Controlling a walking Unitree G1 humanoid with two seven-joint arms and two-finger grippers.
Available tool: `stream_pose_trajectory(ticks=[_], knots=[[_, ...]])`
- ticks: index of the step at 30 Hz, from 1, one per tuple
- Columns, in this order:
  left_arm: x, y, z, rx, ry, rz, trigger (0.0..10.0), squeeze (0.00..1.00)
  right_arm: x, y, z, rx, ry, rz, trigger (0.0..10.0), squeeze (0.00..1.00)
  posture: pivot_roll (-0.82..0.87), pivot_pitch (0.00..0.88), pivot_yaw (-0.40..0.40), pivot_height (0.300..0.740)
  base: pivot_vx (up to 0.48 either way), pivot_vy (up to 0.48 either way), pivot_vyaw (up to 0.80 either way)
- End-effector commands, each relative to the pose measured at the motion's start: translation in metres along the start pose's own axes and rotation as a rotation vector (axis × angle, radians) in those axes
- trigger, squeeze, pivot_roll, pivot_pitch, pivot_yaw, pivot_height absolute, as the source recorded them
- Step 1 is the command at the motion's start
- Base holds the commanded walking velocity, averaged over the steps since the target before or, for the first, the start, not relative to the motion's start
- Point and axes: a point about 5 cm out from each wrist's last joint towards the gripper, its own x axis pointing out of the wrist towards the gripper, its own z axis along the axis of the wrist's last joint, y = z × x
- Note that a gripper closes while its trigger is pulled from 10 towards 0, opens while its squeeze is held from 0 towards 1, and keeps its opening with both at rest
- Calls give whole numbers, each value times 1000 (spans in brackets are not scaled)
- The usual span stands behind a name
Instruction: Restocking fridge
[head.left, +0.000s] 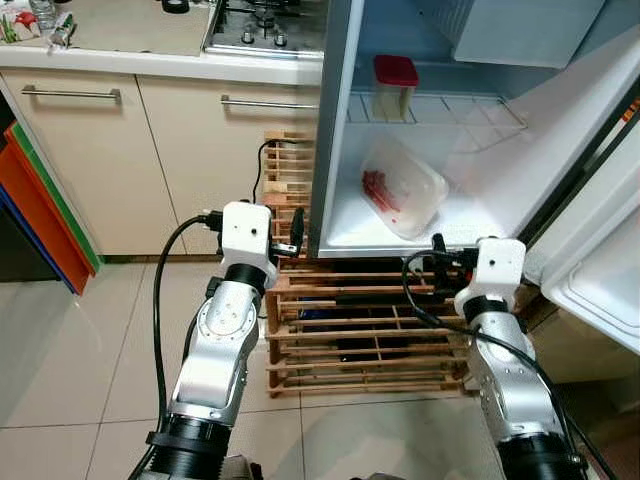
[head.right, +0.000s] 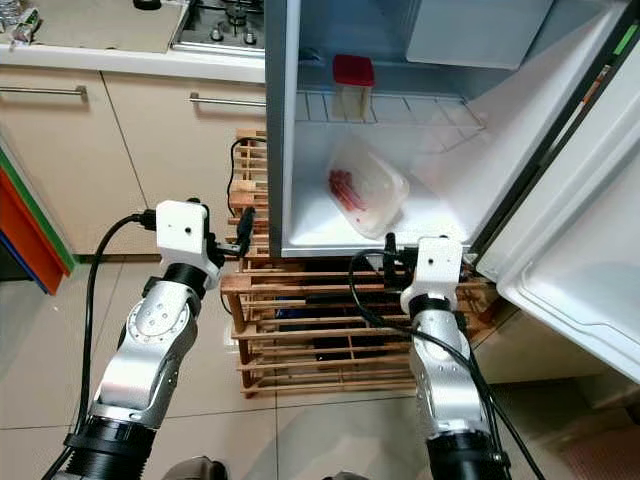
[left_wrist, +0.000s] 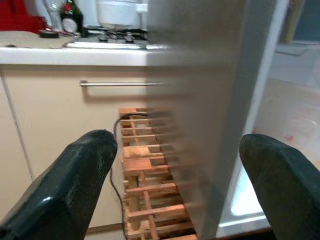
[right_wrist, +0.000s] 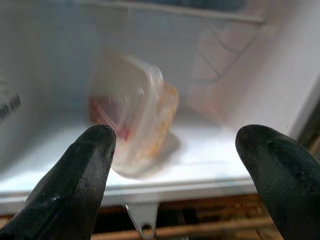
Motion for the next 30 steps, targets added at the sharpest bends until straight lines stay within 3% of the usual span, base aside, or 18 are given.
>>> stream_pose_trajectory(ticks=[1, 6, 12, 16, 20, 24, 26, 27, 30], knots=[[5, -4, 5, 9, -25, 8, 10000, 0, 2, -7, 0, -5, -4, -29, 10000, 0, 57, 0, -66, 740, 319, -352, 0], [5, -5, 9, 6, -57, -7, 10000, 0, 4, -6, -1, -3, 1, -16, 10000, 0, 58, 0, -68, 740, 310, -364, 0], [-1, -14, 11, 0, -77, -108, 10000, 0, 8, -5, -2, -7, 9, 10, 10000, 0, 66, 0, -75, 740, 0, -428, 0], [1, -7, 10, -5, -57, -79, 10000, 0, 10, -2, -1, -2, 8, 30, 10000, 0, 70, 0, -78, 740, 0, 0, 0], [2, -8, 12, 12, -67, -92, 10000, 0, 12, 12, 2, 30, 11, 111, 10000, 0, 73, 0, -75, 740, 0, 0, 0], [2, -17, 17, 0, -103, -187, 10000, 0, 20, 22, 9, 75, -2, 148, 10000, 0, 70, 0, -72, 740, 0, 0, 0], [1, -18, 16, 29, -123, -226, 10000, 0, 29, 31, 13, 101, 3, 178, 10000, 0, 73, 0, -71, 740, 0, 0, 0], [-2, -18, 9, 91, -141, -250, 10000, 0, 41, 43, 17, 135, 21, 212, 10000, 0, 84, 5, -73, 740, 0, 0, 0], [-12, -22, 0, 184, -152, -307, 10000, 0, 52, 55, 25, 157, 30, 254, 10000, 0, 94, 33, -76, 740, 0, 0, 0]])
